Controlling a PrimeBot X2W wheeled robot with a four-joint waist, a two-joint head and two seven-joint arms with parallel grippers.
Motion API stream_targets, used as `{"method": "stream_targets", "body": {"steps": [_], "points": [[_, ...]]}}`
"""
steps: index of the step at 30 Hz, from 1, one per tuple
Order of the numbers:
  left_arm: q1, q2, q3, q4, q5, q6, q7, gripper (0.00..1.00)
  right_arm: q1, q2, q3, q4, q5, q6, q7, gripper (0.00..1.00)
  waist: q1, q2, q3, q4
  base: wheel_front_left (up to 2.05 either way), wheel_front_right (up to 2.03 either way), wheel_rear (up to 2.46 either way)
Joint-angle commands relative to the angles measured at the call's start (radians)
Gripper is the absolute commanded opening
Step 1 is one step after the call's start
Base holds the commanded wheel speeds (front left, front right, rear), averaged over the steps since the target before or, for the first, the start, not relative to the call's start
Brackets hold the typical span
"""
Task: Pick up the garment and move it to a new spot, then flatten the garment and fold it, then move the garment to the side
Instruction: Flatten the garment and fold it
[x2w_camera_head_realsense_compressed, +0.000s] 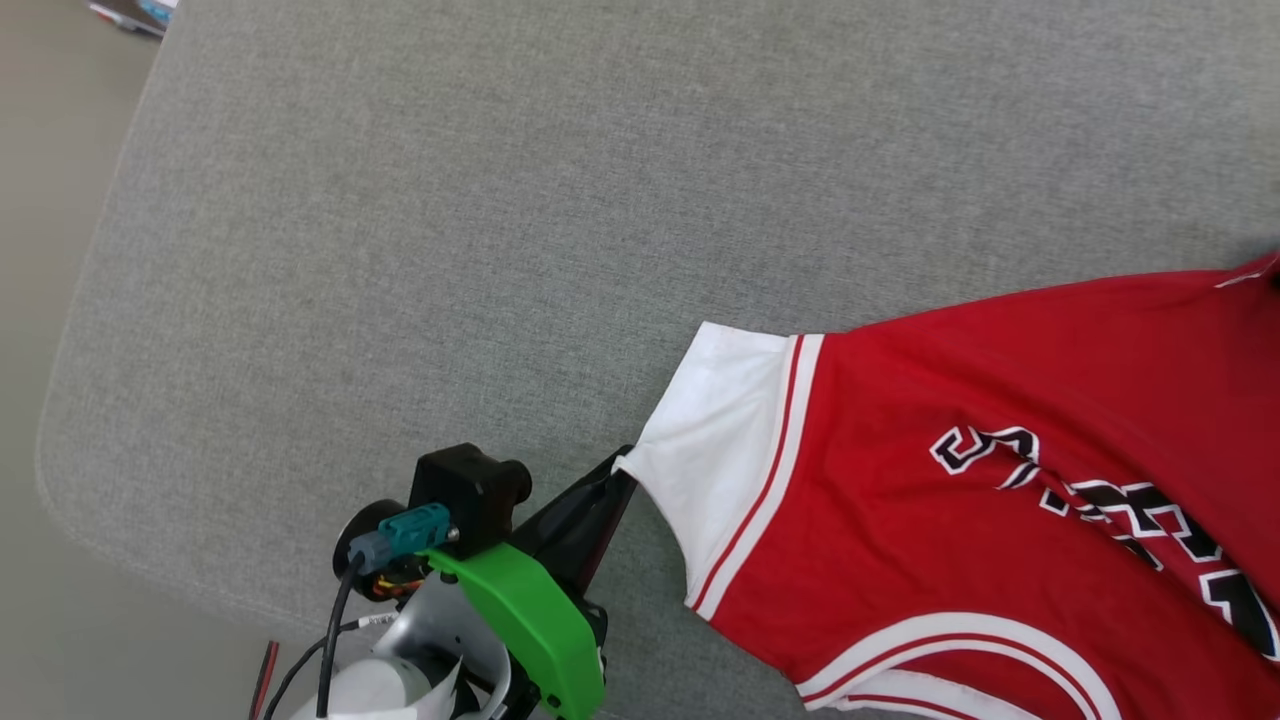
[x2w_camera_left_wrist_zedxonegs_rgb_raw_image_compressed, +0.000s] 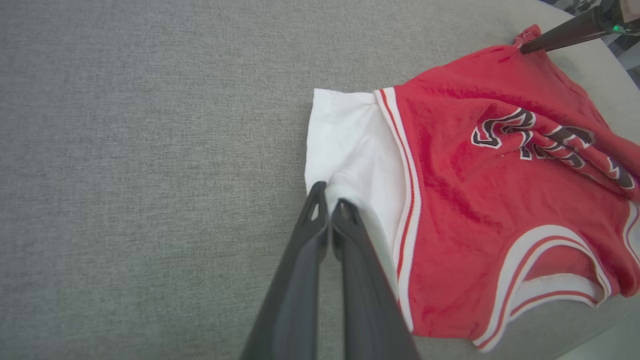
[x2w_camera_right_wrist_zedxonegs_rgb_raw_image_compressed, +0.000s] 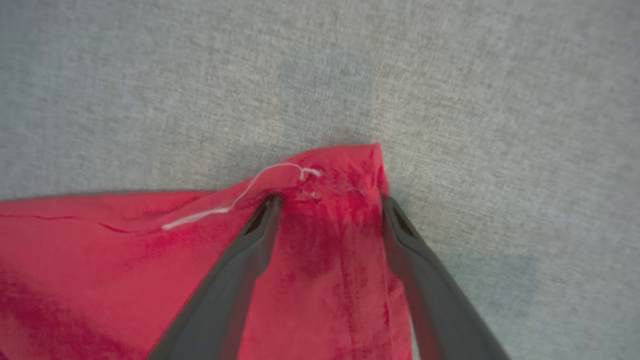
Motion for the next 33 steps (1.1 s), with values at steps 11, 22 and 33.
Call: {"method": "stream_targets", "body": {"steps": [11,22,33], "points": [[-0.037,-0.012,0.004,0.021,0.01,-0.006,-0.015,0.0,0.016,-0.033,0.089,0.078,0.037,-0.001,-0.008,0.0,-0.0001,0.0,0.03,0.027,0.0,0.0,0.0],[-0.044,-0.004,0.016,0.042,0.003,-0.004,-0.022,0.0,-0.013,-0.045,0.104,0.107,0.068,-0.001,-0.139,0.0,-0.0001,0.0,-0.036,0.002,0.0,0.0,0.0],[-0.069,0.054,0.089,0.024,-0.009,0.009,-0.028,0.0,-0.018,-0.075,0.109,0.073,0.161,-0.001,-0.262,0.0,-0.0001,0.0,-0.198,-0.1,0.0,0.0,0.0]]}}
